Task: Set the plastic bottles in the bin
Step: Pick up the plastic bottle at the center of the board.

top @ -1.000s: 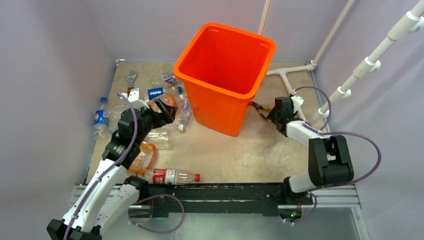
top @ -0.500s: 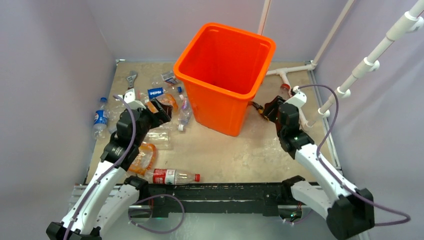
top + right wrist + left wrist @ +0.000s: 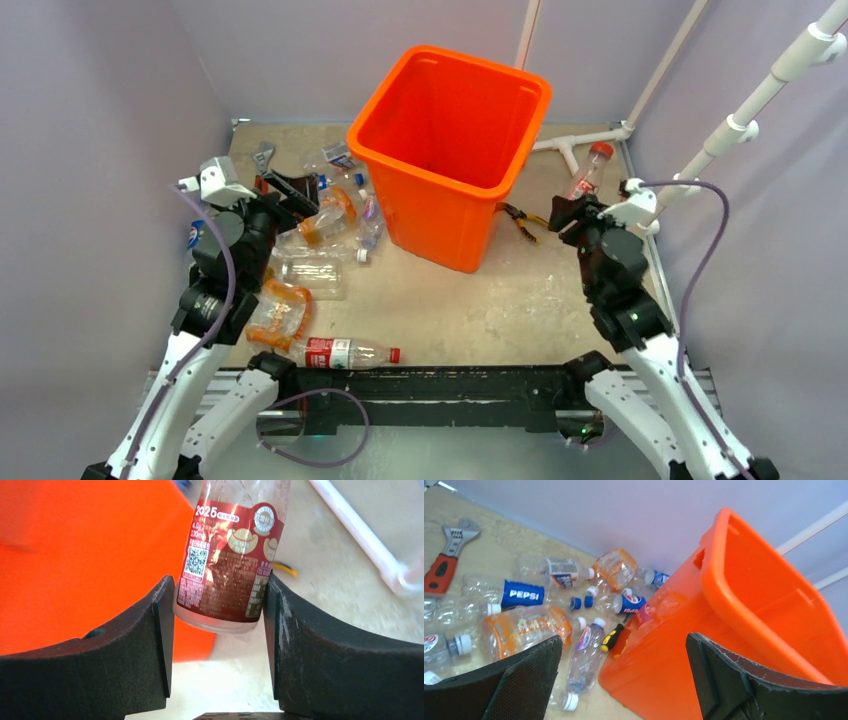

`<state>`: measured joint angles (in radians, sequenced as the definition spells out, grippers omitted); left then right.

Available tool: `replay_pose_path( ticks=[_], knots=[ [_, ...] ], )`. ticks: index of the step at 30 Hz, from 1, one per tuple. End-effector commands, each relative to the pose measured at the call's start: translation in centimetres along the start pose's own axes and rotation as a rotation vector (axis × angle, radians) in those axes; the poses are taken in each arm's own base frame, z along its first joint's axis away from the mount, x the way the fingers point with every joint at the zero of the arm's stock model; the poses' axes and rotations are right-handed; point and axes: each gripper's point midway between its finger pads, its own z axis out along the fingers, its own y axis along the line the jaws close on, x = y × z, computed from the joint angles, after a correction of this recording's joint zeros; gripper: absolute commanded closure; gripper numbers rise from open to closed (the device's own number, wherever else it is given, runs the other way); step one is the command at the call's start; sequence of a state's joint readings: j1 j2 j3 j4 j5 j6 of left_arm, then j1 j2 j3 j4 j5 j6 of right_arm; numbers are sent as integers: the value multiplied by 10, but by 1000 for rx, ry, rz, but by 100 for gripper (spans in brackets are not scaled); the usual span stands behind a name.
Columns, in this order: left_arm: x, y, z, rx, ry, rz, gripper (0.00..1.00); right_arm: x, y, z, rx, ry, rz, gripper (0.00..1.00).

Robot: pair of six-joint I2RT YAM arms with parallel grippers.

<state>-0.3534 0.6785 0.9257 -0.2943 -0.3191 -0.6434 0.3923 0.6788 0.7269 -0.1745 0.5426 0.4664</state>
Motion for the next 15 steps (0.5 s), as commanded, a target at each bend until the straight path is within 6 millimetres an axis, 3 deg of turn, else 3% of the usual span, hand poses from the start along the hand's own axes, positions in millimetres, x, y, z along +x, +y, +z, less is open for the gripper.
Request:
replay_pose_path(
  ticks=[1,4,6,10,15],
  knots=[
    [-44,-35,-1,110,-111,-37,7,-82,56,-48,-354,-229,4,72],
    [-66,-56,-5,193,-166,-52,7,-115,80,-81,-539,-346,-10,72],
    [-78,-71,-8,252,-197,-57,7,-126,95,-96,-638,-382,-37,72],
    [-95,-99,-14,381,-245,-67,7,-123,132,-121,-880,-371,-94,72],
    [-97,-128,-20,534,-235,-55,8,-109,161,-151,-1141,-359,-149,72]
  ],
)
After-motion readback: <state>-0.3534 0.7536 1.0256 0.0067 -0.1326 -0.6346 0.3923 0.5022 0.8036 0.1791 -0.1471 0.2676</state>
